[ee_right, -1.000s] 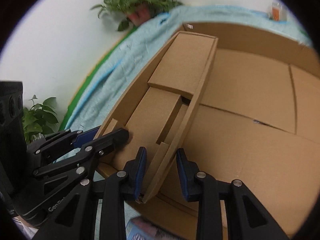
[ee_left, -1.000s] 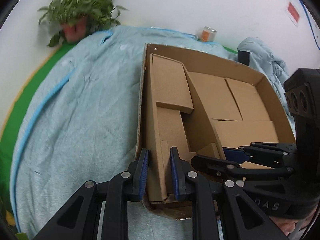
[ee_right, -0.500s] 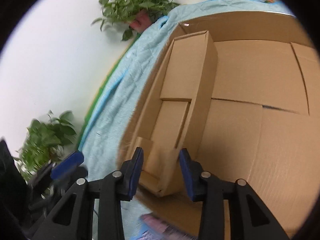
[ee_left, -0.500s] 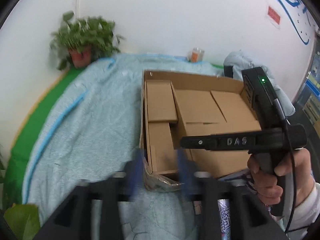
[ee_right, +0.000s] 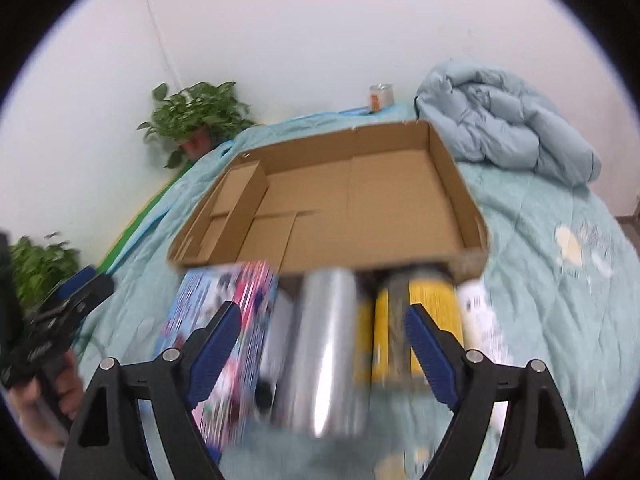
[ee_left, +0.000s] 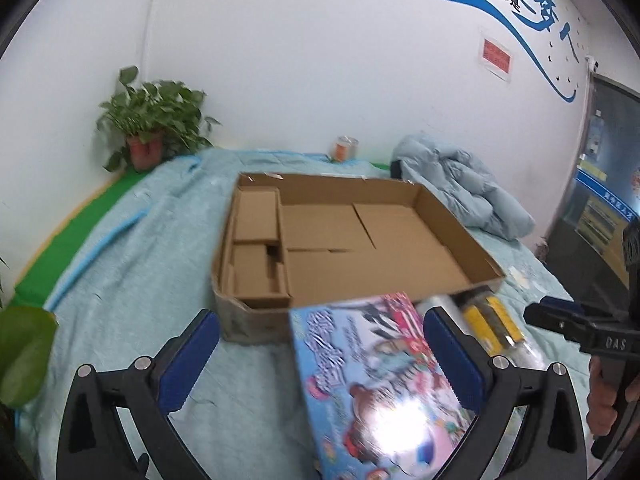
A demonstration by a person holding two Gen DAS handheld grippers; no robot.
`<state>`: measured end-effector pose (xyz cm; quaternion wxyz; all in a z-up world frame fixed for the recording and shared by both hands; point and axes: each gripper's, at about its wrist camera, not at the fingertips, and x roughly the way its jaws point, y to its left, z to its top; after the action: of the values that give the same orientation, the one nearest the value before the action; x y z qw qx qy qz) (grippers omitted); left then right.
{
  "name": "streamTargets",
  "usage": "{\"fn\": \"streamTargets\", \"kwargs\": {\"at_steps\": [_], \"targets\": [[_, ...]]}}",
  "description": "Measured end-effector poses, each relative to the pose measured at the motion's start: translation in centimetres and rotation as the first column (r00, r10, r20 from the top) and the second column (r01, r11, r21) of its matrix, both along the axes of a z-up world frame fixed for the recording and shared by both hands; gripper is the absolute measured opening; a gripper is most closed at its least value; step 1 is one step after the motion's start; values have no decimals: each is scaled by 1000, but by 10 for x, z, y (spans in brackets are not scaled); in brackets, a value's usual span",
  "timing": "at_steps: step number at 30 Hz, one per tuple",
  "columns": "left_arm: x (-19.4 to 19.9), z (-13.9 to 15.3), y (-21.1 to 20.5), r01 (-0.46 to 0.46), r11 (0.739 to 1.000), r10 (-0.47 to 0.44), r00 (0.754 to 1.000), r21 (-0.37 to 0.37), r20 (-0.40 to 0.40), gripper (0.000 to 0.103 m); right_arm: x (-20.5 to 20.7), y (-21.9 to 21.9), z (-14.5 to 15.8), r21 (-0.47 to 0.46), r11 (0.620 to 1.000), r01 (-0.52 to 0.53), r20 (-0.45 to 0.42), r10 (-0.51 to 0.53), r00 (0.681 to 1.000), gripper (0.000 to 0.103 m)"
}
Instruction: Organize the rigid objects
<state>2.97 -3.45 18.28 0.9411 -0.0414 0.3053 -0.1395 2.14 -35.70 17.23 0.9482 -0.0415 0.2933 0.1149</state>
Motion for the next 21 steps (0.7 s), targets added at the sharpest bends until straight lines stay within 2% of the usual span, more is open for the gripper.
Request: {"fn": "streamTargets", "kwargs": {"at_steps": [5, 8, 11, 15, 19, 21], "targets": [[5, -27, 4, 49, 997, -55, 991, -53, -120, 103, -14, 0, -29, 87, 992, -90, -112, 99, 989, 84], [12, -46, 9, 85, 990, -105, 975, -111, -196, 103, -23, 17, -36, 49, 989, -140, -86, 144, 986, 84], [23, -68, 10, 101, 988, -128, 957, -114, -261, 103, -22, 40, -42, 8, 982, -190, -77, 190, 979, 84], [40, -92, 8, 106, 992, -122, 939, -69, -320, 102, -15, 55, -56, -7, 978, -210, -111, 208, 972, 84], [52, -117, 7, 146, 978, -194, 901, -150, -389, 102, -8, 65, -70, -25, 975, -221, -160, 215, 964, 84], [55, -124, 6, 150, 977, -201, 892, -154, -405, 102, -5, 69, -74, -30, 969, -243, -175, 235, 956, 83]]}}
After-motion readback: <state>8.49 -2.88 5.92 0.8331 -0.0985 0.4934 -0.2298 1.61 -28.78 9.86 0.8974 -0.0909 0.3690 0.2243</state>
